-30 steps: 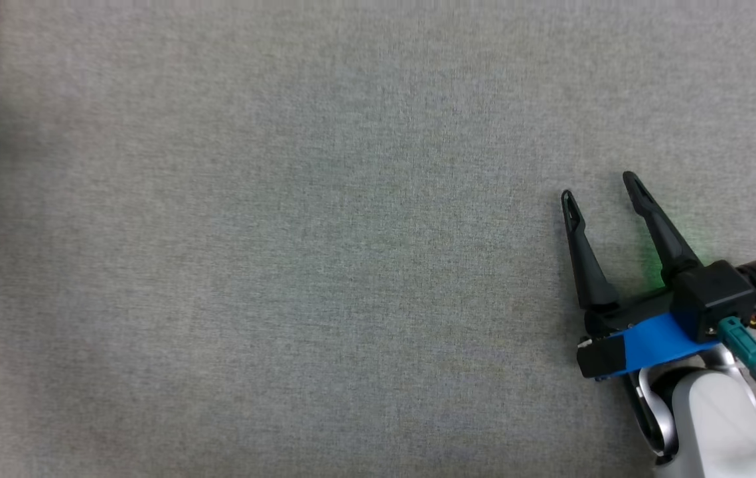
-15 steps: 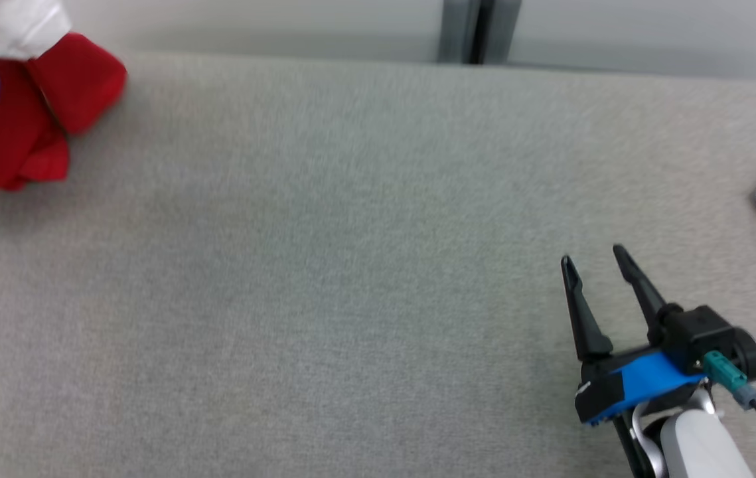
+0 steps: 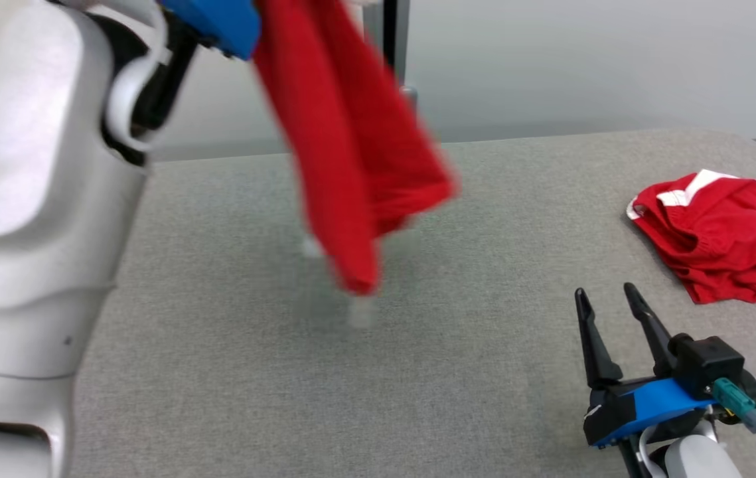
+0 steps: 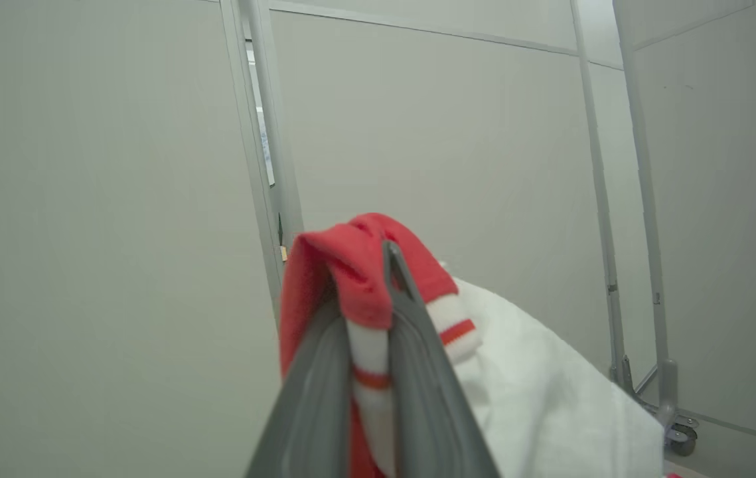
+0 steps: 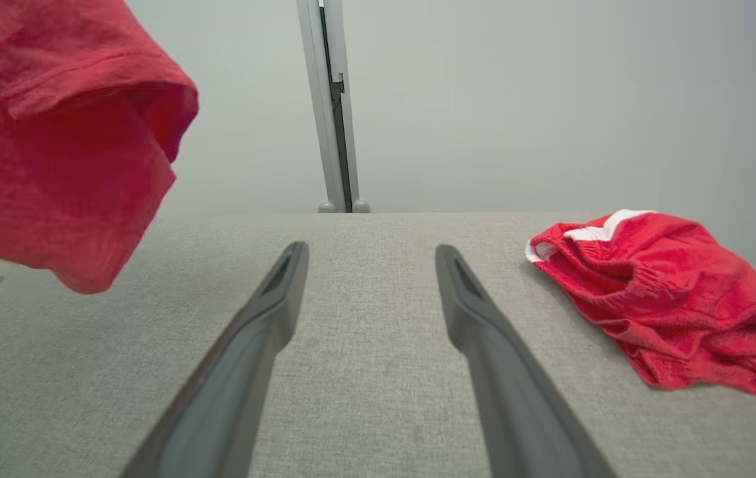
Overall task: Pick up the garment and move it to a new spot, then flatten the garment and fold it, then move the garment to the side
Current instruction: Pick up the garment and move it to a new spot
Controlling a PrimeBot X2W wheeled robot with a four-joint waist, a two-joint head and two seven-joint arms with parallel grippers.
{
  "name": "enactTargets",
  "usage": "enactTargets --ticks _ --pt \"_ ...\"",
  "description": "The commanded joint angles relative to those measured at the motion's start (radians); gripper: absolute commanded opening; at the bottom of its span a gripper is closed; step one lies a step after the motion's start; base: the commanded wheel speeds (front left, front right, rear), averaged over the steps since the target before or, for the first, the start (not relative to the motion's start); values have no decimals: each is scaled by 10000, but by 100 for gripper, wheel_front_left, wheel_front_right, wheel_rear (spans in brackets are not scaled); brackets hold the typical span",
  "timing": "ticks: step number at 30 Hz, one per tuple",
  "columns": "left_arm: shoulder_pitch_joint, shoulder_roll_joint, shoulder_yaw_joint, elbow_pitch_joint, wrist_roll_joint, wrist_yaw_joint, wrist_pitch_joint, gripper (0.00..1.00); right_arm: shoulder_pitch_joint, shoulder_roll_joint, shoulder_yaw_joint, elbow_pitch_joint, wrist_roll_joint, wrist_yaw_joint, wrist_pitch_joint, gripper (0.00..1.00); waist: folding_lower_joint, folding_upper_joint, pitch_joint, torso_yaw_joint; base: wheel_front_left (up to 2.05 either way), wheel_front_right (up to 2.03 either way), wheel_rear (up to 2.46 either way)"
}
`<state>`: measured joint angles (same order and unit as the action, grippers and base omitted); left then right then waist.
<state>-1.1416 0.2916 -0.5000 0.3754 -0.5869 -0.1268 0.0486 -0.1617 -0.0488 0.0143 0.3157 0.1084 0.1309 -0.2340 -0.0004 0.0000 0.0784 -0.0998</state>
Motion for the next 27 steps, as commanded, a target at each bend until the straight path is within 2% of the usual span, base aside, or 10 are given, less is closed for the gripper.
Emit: enactTargets --ticks 1,7,14,18,22,23,24,25,27 --pt "614 -170 -15 -21 -266 153 44 0 -190 -32 -156 74 77 -3 -102 100 4 0 108 -90 0 0 0" --pt "2346 -463 82 488 -940 461 -157 0 -291 -32 -681 115 -142 -3 -223 100 4 0 493 -211 0 0 0" --pt "4933 -264 492 2643 -1645 725 -919 0 -554 -32 -824 61 -188 -3 -290 100 4 0 1227 -423 0 0 0" --pt "5601 -152 807 3993 -1920 690 -1529 0 -666 -32 -712 103 -131 -3 -310 100 4 0 1615 -427 0 0 0" --pt "5517 -196 893 4420 -2003 588 -1906 0 -745 -32 -666 143 -153 -3 -316 100 4 0 1708 -339 0 0 0" --pt "5438 -230 893 4501 -2010 555 -2035 37 -764 -32 -647 156 -164 -3 -312 100 4 0 1711 -300 0 0 0" --pt "5361 -268 878 4570 -2011 480 -2147 85 -779 -32 -636 179 -188 -3 -313 100 4 0 1694 -256 0 0 0" --pt "5289 -286 846 4619 -1975 451 -2266 100 -784 -34 -622 186 -206 -3 -315 100 4 0 1662 -213 0 0 0" --pt "5190 -347 783 4672 -1885 356 -2485 100 -785 -32 -593 222 -266 -3 -318 100 4 0 1559 -125 0 0 0"
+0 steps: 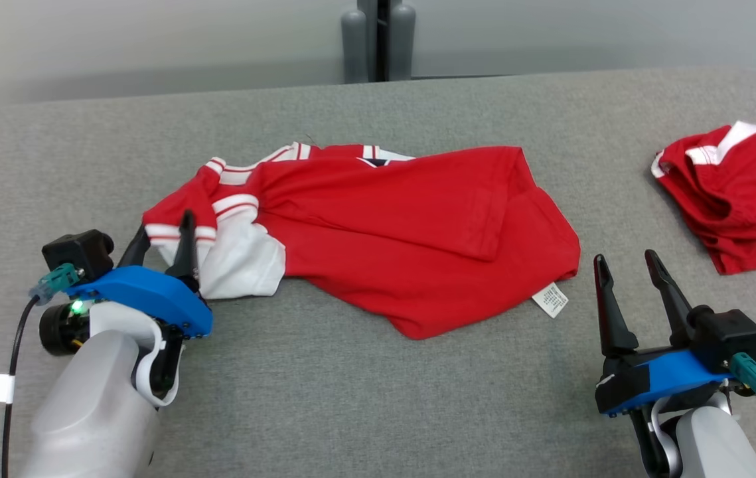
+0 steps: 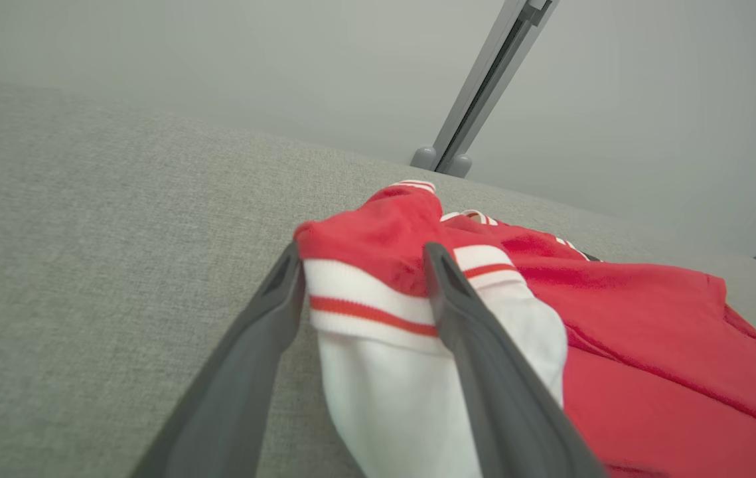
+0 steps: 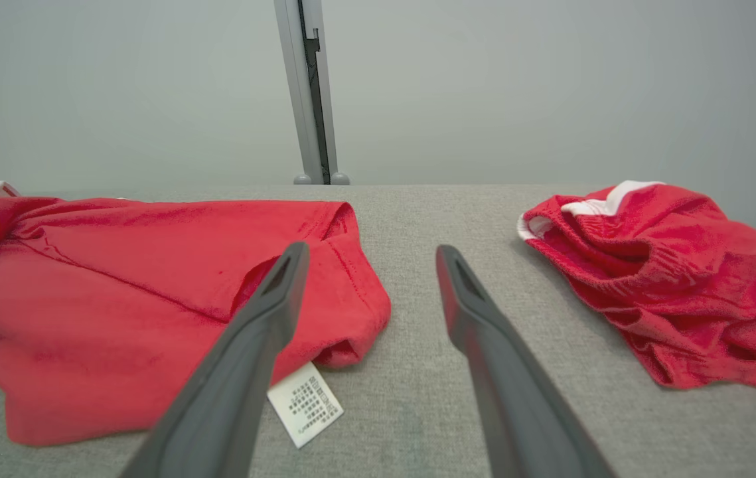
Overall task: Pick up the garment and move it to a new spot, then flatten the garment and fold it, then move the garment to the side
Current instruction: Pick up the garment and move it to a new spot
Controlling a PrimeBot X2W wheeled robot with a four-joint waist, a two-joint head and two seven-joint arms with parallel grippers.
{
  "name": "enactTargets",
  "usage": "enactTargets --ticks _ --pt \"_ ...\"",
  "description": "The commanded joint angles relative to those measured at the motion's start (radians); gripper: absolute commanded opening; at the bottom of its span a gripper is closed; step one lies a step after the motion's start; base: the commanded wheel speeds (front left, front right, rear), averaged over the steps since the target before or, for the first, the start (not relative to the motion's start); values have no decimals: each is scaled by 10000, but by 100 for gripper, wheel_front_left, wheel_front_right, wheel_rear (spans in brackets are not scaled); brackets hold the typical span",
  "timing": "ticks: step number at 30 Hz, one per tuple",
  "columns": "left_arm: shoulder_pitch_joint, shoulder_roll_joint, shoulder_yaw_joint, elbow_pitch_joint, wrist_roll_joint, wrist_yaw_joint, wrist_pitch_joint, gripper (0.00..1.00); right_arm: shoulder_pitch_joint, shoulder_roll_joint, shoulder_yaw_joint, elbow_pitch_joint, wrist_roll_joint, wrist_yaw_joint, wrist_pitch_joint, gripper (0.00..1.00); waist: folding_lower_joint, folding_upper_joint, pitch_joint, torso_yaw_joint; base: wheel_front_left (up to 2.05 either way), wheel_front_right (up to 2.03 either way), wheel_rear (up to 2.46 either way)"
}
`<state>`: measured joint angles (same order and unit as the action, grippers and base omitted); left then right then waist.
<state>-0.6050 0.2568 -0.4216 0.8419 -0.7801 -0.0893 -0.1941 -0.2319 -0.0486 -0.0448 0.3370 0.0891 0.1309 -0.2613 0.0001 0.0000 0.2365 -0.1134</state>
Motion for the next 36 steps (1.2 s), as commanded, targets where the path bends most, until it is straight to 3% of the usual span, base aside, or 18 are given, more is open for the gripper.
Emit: enactTargets --ticks 1,12,19,28,36 --pt "-202 -21 -33 2 83 -73 -157 100 -87 -34 11 14 -116 -3 -47 100 -1 0 -84 54 0 0 0" --pt "869 -118 -319 -912 669 -265 -697 100 375 -35 -154 134 -465 -3 -44 100 -1 0 -1374 580 0 0 0" --pt "2732 -366 270 -2562 1321 217 -717 100 1036 -34 -172 196 -363 -3 -43 100 -1 0 -2172 904 0 0 0" --pt "5240 -812 1274 -4474 2302 960 -721 100 1853 -36 62 133 1 -3 -44 100 -1 0 -2442 1106 0 0 0" --pt "6273 -1052 1682 -5056 2843 1046 -722 100 2001 -34 223 257 333 -3 -44 100 -1 0 -2481 1192 0 0 0"
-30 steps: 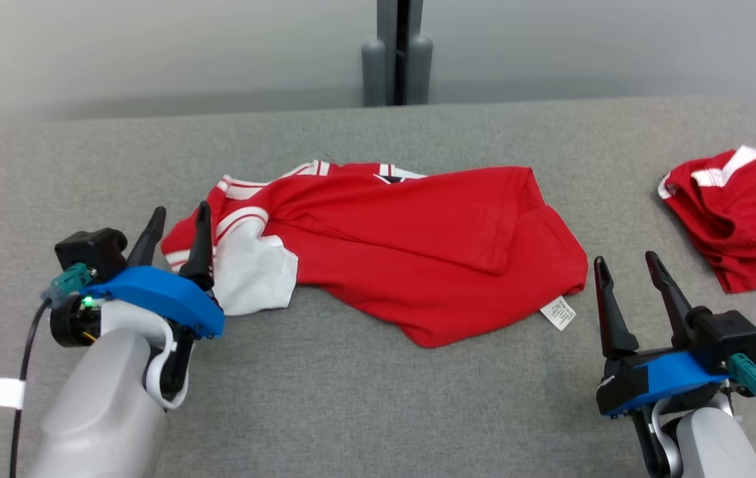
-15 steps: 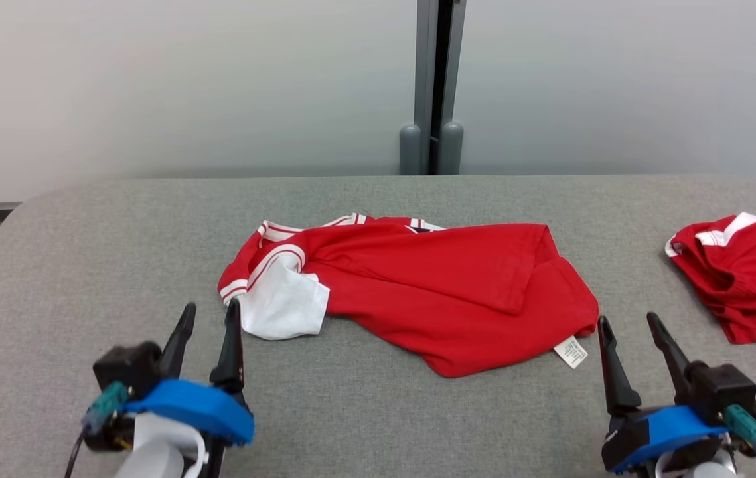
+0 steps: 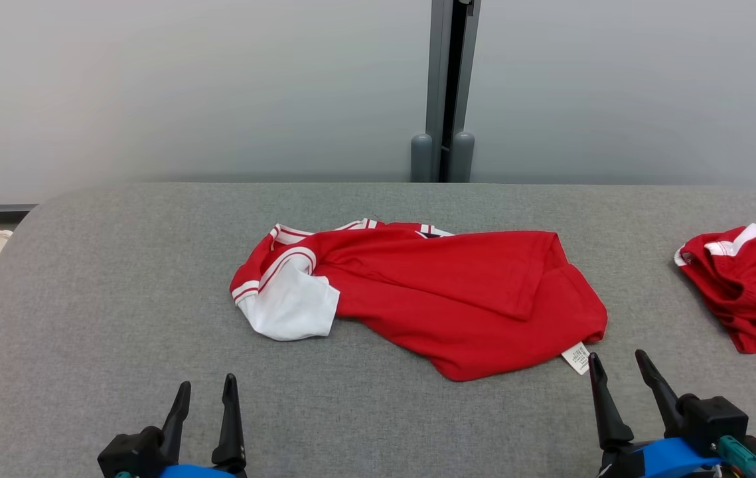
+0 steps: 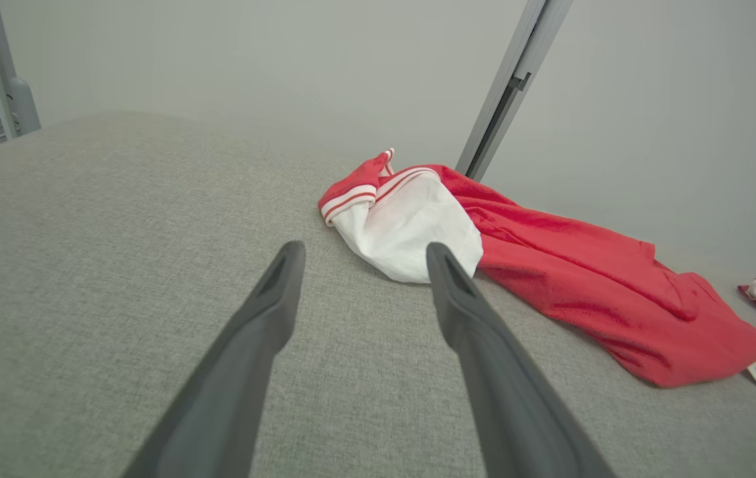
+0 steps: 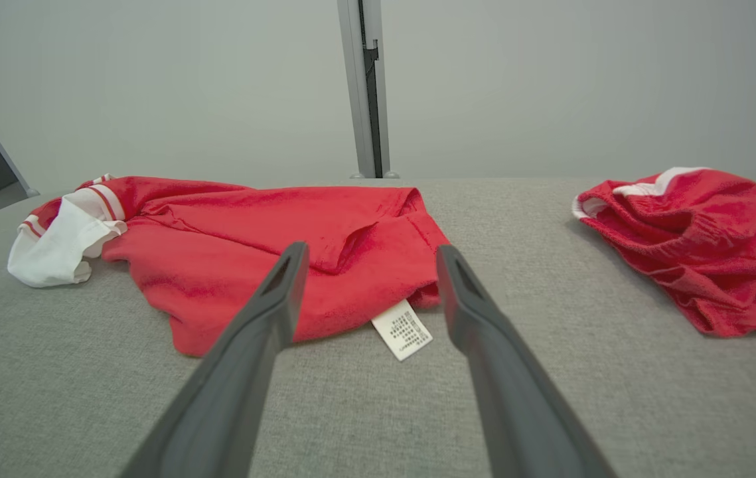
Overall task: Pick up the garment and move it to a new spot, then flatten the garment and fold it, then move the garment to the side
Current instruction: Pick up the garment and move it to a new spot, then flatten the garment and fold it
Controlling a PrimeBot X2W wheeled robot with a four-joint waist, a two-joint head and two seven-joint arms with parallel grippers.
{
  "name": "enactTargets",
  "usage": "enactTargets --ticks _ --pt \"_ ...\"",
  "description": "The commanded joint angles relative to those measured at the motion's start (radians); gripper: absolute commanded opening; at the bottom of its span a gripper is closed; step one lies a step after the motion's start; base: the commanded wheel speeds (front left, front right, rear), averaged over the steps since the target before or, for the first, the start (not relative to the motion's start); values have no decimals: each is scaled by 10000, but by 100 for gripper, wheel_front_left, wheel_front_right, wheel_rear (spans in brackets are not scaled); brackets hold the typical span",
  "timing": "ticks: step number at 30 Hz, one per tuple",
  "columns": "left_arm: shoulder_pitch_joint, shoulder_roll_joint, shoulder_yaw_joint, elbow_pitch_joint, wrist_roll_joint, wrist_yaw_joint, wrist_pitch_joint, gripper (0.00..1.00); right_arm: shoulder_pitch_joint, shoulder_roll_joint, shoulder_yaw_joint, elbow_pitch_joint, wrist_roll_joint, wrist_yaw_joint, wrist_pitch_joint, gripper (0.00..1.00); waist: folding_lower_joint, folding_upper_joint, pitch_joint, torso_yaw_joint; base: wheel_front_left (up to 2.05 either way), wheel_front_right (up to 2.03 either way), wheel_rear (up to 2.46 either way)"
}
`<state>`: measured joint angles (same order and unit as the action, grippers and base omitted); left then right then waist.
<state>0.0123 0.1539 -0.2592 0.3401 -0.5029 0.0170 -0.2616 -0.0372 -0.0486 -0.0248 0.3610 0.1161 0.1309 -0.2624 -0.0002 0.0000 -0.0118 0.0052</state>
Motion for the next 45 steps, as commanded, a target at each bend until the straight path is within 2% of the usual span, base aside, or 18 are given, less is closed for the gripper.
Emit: enactTargets --ticks 1,29,38,45 --pt "126 -45 72 -47 127 -37 -47 100 21 -34 59 38 83 -3 -33 100 2 0 3 18 0 0 0" --pt "-381 -323 259 316 560 -401 -48 100 -409 -36 228 129 -17 -3 -33 100 2 0 412 -83 0 0 0" --pt "-1775 -13 125 917 789 -411 359 100 -839 -34 340 -70 -208 -3 -34 100 2 0 1216 -352 0 0 0" --pt "-3527 340 382 2479 790 -320 709 100 -1522 -36 642 -286 -390 -3 -34 100 2 0 2316 -856 0 0 0"
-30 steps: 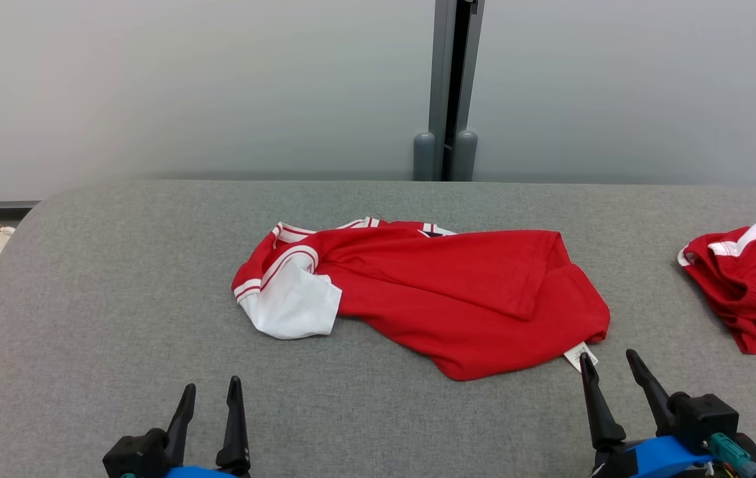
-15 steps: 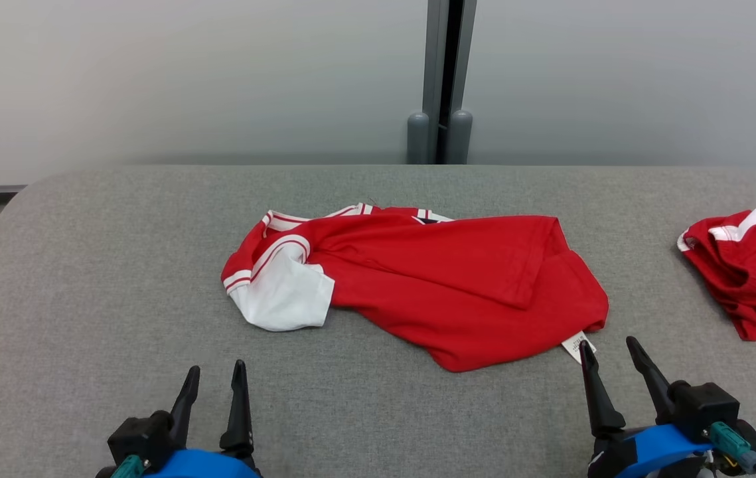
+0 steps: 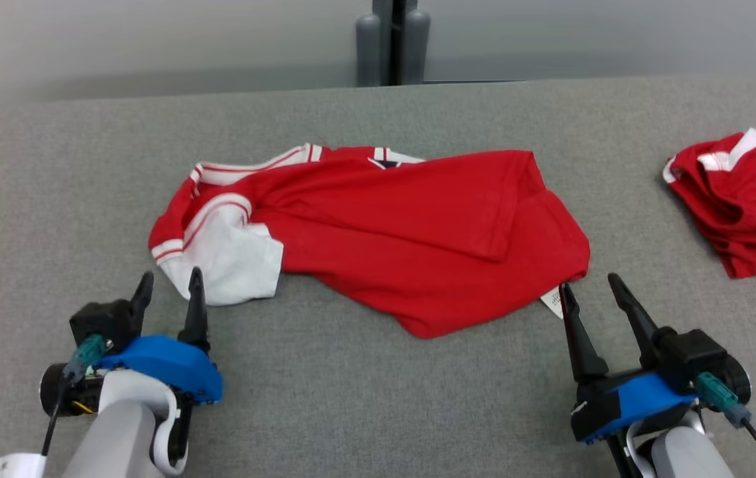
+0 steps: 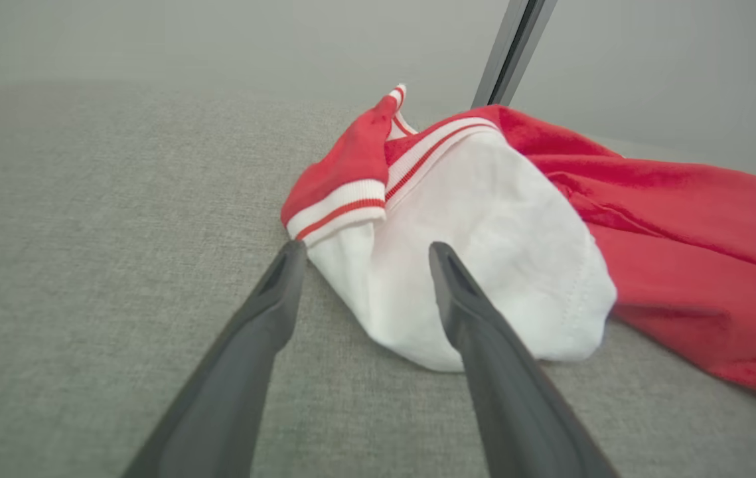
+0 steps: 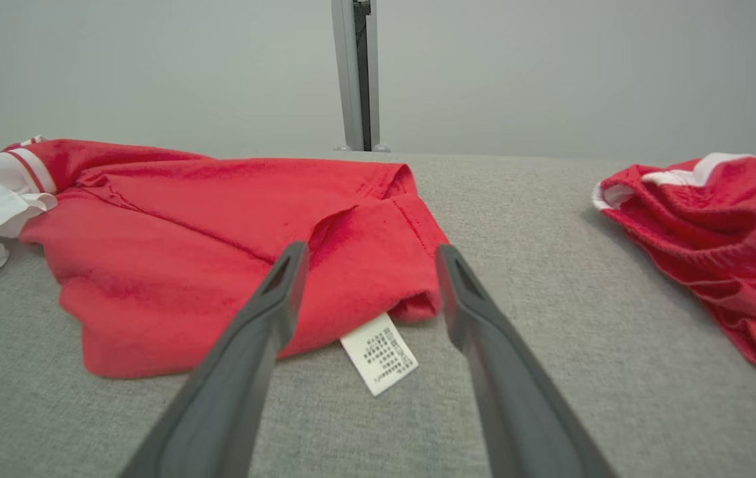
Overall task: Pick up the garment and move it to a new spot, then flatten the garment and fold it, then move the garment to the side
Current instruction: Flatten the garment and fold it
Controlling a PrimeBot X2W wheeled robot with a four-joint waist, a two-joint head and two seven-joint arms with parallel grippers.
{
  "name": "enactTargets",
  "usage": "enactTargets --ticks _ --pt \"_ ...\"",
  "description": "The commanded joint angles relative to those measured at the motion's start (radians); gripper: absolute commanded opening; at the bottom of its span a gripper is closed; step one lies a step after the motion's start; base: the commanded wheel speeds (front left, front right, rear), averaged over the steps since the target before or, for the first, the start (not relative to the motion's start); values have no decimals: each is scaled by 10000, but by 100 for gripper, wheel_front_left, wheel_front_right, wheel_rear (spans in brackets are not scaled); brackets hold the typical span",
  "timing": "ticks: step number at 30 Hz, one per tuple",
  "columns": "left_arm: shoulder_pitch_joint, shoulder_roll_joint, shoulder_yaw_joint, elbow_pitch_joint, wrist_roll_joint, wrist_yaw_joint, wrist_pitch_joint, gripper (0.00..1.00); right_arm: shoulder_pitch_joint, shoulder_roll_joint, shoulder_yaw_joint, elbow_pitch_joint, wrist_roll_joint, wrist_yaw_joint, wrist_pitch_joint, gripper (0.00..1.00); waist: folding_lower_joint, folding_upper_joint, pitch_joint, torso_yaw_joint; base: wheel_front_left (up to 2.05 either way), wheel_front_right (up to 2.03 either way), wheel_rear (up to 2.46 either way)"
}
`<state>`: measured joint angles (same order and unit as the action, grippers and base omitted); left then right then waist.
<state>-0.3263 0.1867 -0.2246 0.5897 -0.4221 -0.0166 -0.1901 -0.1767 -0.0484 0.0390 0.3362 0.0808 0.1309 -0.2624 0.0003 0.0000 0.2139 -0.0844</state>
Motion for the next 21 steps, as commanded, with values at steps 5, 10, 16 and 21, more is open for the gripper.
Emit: enactTargets --ticks 5,10,16,21 --pt "-1051 211 276 1182 -160 0 -102 100 -492 -36 75 -128 -122 -3 -34 100 -3 0 570 -258 0 0 0" --pt "-1663 212 449 1769 -276 -172 -475 0 -475 -36 14 -116 -154 -3 -34 100 -3 0 639 -310 0 0 0" --pt "-1901 173 311 2002 -97 -451 -692 0 -308 -36 86 44 -76 -3 -34 100 -3 0 274 -88 0 0 0" --pt "-1530 -3 169 1110 -53 -745 -752 0 -193 -38 101 138 -22 -3 -34 100 -3 0 -123 183 0 0 0"
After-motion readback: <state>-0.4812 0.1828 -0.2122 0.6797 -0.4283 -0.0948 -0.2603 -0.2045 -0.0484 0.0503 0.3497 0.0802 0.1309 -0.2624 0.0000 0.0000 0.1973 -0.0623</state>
